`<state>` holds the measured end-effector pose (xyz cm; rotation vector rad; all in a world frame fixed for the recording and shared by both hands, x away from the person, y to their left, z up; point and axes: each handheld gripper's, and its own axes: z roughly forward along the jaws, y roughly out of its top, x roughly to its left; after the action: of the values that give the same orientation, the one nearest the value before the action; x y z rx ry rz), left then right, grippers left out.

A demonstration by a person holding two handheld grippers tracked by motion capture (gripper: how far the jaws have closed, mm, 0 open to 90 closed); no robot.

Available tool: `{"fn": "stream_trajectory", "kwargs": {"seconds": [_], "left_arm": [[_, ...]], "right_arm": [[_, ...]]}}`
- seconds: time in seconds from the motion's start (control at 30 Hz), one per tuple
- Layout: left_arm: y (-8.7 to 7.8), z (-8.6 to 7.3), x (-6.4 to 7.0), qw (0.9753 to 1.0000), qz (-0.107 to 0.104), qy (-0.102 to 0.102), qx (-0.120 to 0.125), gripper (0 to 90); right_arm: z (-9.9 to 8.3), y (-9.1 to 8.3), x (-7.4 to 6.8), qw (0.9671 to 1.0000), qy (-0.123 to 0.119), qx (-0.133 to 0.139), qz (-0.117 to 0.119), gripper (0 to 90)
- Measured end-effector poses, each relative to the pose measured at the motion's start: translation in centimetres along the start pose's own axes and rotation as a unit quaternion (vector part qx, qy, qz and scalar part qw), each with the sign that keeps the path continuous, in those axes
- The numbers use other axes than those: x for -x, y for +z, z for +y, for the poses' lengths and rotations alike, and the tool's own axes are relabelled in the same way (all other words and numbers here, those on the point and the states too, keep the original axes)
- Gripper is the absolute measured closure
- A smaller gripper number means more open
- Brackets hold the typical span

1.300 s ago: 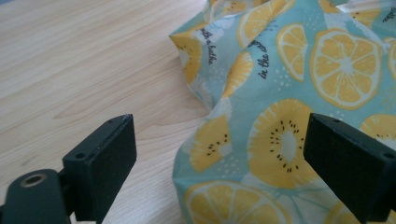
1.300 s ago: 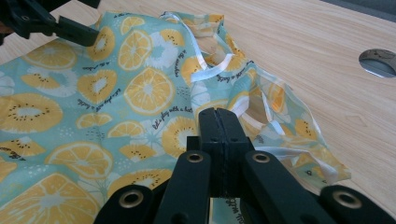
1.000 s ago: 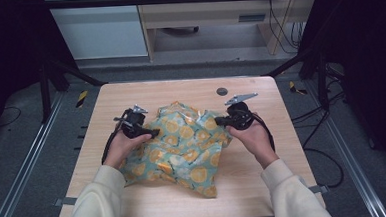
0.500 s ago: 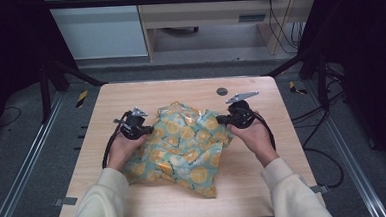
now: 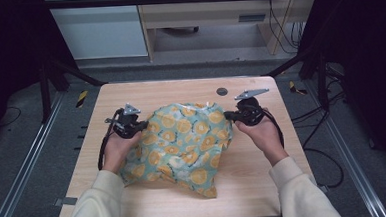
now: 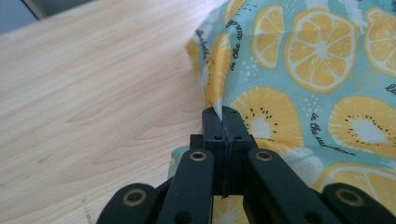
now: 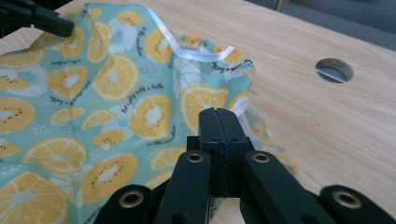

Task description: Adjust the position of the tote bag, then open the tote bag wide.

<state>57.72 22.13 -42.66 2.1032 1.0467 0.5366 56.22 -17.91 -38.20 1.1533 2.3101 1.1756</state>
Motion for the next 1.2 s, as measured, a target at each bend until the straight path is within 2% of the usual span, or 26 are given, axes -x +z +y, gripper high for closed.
{"fn": "stream_trajectory", "kwargs": {"seconds": [0.1,0.27,0.5,0.8,1.0,1.2], "left_arm": [[-1.2,0.2,0.0,0.9998,0.009,-0.006,0.019,90.0],[-3.6,0.6,0.3,0.998,0.02,-0.012,0.059,90.0],[-6.5,1.3,0.7,0.9953,0.032,0.004,0.091,90.0],[-8.2,1.7,1.0,0.9932,0.04,0.02,0.107,90.0],[-9.2,0.7,1.7,0.9921,0.043,0.038,0.111,90.0],[-10.4,-0.3,2.7,0.99,0.052,0.049,0.122,90.0]], "right_arm": [[0.2,-1.0,0.3,0.9999,-0.004,0.011,-0.004,90.0],[0.9,-2.9,0.4,0.9995,-0.013,0.027,-0.01,90.0],[1.5,-5.3,0.0,0.9983,-0.032,0.047,-0.011,90.0],[1.8,-6.4,-0.4,0.9971,-0.042,0.062,-0.014,90.0],[1.1,-6.9,-1.0,0.9959,-0.054,0.073,-0.008,90.0],[0.0,-7.6,-1.7,0.9942,-0.064,0.086,0.003,90.0]]}}
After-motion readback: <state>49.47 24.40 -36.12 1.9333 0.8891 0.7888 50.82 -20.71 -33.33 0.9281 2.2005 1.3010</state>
